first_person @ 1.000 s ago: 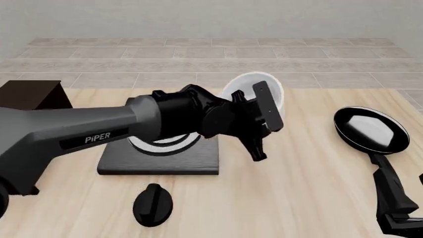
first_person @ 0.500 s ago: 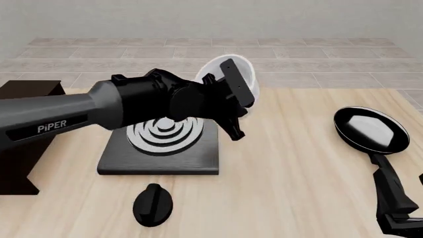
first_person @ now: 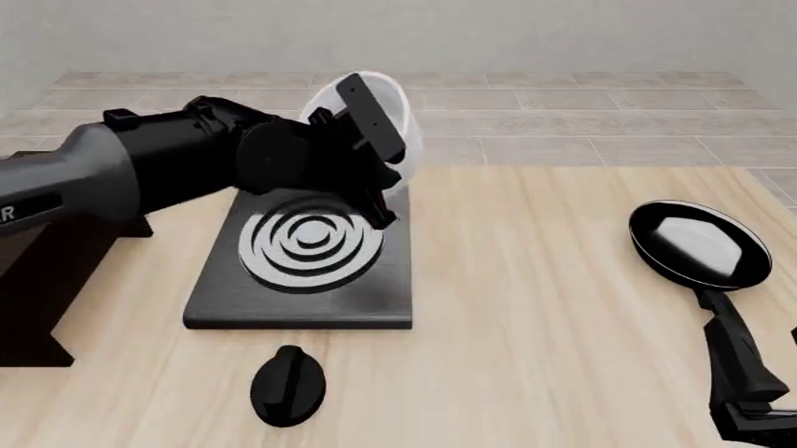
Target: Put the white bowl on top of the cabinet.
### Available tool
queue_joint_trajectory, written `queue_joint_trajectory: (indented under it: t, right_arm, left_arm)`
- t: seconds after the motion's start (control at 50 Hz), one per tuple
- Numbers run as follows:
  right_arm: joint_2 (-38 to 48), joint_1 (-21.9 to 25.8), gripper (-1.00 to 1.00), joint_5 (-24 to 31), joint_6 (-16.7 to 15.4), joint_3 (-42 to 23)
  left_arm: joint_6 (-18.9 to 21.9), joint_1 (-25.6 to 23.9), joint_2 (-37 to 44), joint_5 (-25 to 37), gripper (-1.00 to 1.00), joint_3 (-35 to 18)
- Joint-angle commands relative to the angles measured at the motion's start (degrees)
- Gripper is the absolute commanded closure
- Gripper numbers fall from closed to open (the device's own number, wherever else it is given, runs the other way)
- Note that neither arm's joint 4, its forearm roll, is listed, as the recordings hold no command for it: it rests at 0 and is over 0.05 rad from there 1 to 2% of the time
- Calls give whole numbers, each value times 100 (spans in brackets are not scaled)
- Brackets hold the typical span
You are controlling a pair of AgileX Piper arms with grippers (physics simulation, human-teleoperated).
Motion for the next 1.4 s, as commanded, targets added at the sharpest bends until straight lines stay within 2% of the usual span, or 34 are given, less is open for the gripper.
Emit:
queue_joint_trajectory:
  t: [0.02,0.26,0.36,0.44,0.54,0.94,0.98,1.06,1.18,1.4]
  right_arm:
    - [-2,-11,-100,-9,-19,0]
    - [-4,-13,-100,1,-22,0]
    - [-4,-16,-100,3,-19,0]
    - [-4,-14,-100,6,-16,0]
    - [-5,-20,-100,13,-10,0]
    - [-4,-28,-100,34,26,0]
    - [-5,-26,-100,34,21,0]
    - [-5,-31,-100,143,2,0]
    - [-5,-31,-100,143,2,0]
    - [-5,-31,-100,143,2,0]
  left_arm:
    - [76,486,-383,173,100,-4]
    - [333,1053,-595,114,100,403]
    - [277,1177,-709,186,100,411]
    - [346,1476,-807,146,100,566]
    - [359,1531,-1059,138,100,902]
    - [611,2591,-1814,306,100,1470]
    - [655,2650,-1880,366,100,1471]
    - [666,2989,-2057,739,100,1080]
    - [599,3214,-2202,1082,100,669]
    - [836,3765,-2148,1230,100,493]
